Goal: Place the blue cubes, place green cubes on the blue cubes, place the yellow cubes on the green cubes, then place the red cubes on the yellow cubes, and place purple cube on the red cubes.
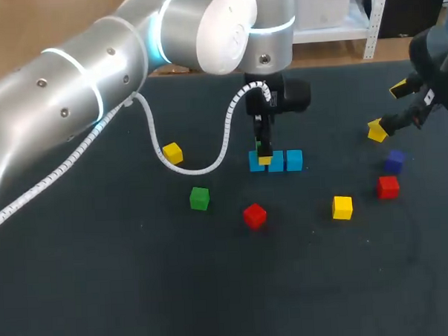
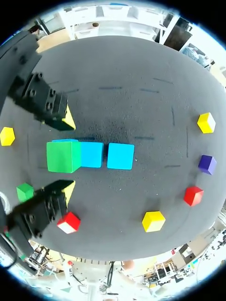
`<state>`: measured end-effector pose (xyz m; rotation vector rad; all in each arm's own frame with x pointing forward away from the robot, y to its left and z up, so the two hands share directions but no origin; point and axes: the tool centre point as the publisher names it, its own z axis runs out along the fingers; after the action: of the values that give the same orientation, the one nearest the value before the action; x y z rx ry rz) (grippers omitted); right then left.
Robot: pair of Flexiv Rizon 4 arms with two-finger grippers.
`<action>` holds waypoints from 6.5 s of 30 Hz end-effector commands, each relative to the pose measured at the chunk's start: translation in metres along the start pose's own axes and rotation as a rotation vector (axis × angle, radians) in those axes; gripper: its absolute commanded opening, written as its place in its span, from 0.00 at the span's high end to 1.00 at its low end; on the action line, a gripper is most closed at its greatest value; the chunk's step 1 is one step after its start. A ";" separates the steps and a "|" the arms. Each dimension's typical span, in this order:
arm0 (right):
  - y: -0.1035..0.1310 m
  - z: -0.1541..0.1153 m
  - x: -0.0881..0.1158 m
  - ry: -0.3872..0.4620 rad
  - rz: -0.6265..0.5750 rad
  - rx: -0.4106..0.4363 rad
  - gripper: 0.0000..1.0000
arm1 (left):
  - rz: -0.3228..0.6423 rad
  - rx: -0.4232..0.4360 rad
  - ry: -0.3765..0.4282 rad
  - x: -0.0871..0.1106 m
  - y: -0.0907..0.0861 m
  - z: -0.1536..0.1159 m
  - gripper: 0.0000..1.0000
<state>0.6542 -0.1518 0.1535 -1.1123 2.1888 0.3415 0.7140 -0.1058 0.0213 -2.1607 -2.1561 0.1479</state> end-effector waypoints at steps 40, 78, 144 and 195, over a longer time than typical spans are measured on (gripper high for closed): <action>0.000 0.000 0.001 -0.002 0.000 0.001 0.00 | -0.067 -0.096 0.061 0.121 -0.053 -0.016 0.00; 0.000 0.000 0.001 -0.002 0.000 0.001 0.00 | 0.150 -0.043 -0.057 0.133 -0.078 0.029 0.00; 0.000 0.000 0.001 -0.002 0.000 0.001 0.00 | 0.299 -0.095 0.035 -0.026 -0.083 -0.062 1.00; 0.000 0.000 0.001 -0.002 0.000 0.001 0.00 | -0.292 -0.292 -0.052 0.141 -0.058 -0.097 0.00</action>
<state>0.6542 -0.1518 0.1535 -1.1123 2.1888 0.3415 0.6787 -0.0127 0.1230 -2.1013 -2.3984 -0.1774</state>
